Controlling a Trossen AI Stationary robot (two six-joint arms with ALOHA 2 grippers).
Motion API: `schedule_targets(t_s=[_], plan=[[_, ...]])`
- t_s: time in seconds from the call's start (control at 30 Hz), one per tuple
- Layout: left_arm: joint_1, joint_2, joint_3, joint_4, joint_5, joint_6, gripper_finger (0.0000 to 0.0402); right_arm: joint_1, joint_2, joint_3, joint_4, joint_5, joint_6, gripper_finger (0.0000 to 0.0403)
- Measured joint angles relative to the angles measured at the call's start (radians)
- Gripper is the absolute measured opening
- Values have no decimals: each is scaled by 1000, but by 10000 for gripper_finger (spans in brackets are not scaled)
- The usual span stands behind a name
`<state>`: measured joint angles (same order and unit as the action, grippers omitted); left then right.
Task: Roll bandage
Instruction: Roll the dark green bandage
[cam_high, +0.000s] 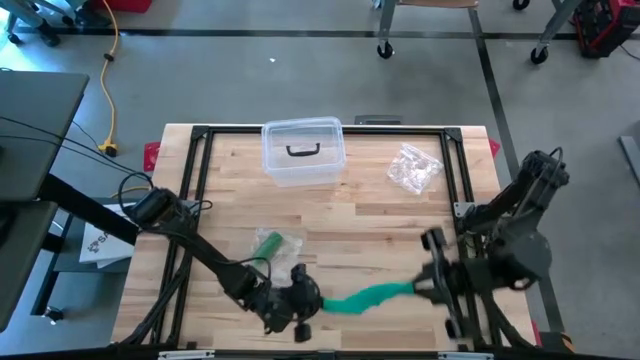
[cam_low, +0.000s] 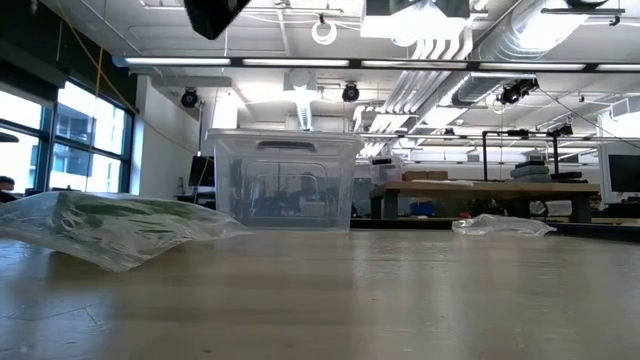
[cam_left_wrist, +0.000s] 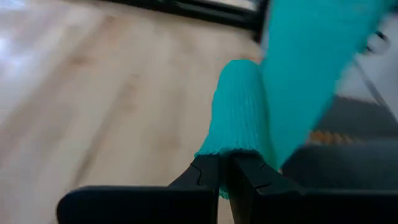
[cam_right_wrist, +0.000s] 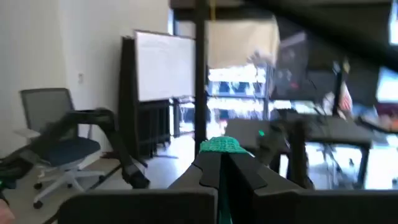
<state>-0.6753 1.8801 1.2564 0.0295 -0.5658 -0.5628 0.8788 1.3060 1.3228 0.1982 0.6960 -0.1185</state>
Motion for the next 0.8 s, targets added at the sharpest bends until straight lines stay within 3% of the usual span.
schedule_targets(t_s=[0.13, 0.23, 0.33, 0.47, 0.53, 0.67, 0.8], plan=[[-57, 0, 0, 1, 52, 39, 5, -101, -77, -3, -283, 1, 228, 0], [-91, 0, 0, -30, 16, 20, 5, -163, -114, -27, -412, -6, 352, 0], [-102, 0, 0, -148, -97, -88, 5, -186, -122, -34, -393, -141, 375, 0], [-81, -1, -1, -328, -280, -254, 5, -145, -61, -35, -258, -464, 330, 0], [-69, -10, -1, -402, -354, -325, 5, -103, -23, -35, -212, -563, 318, 0], [-58, -61, -1, -460, -486, -360, 5, -17, 47, -35, -195, -602, 327, 0], [-58, -135, -1, -420, -539, -252, 5, 36, 131, -35, -203, -592, 346, 0]])
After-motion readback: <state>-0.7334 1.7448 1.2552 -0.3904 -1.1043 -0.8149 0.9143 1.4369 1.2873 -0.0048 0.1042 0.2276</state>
